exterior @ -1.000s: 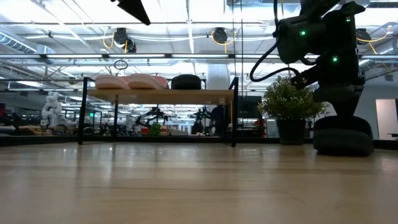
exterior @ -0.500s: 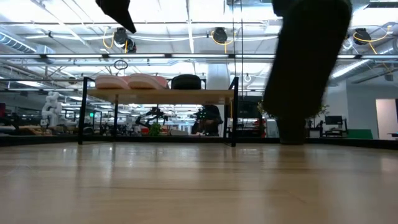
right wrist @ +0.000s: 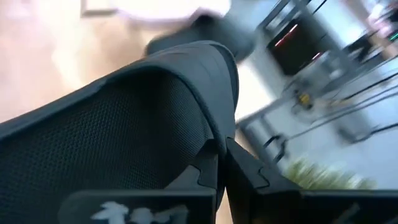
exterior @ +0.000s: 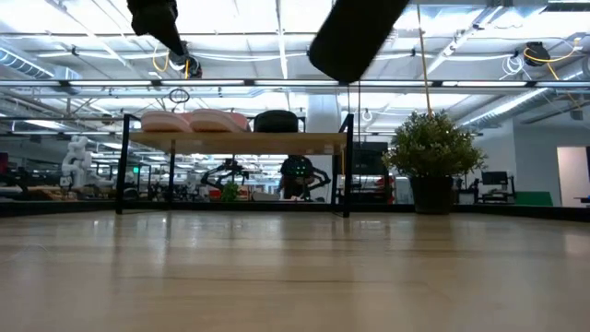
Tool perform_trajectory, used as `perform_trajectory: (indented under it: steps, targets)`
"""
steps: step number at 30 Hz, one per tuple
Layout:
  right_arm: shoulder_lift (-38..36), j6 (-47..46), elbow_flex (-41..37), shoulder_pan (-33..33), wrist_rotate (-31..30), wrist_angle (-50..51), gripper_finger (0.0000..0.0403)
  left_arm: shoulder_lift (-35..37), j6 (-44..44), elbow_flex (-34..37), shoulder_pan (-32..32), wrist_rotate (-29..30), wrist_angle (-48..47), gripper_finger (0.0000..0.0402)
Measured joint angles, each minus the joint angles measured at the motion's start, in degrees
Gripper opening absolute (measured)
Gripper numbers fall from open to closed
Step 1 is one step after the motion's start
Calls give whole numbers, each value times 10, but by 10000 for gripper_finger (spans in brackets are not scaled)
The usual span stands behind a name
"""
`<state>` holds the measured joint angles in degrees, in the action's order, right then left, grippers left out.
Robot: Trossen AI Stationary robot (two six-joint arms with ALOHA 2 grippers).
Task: Pick and place slides into the shelf
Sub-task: Put the black slipper on the shelf
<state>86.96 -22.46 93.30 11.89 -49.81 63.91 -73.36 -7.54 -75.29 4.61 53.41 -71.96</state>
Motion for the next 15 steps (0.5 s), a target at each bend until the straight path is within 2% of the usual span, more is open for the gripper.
perform_trajectory:
  steps: [6,15]
  targets:
    - [6,177,3,-86,-30,-153,1,0,-19,0,-21,31,-41,33]
    - [65,307,3,-197,-44,-303,0,41,-14,0,-69,39,-51,33]
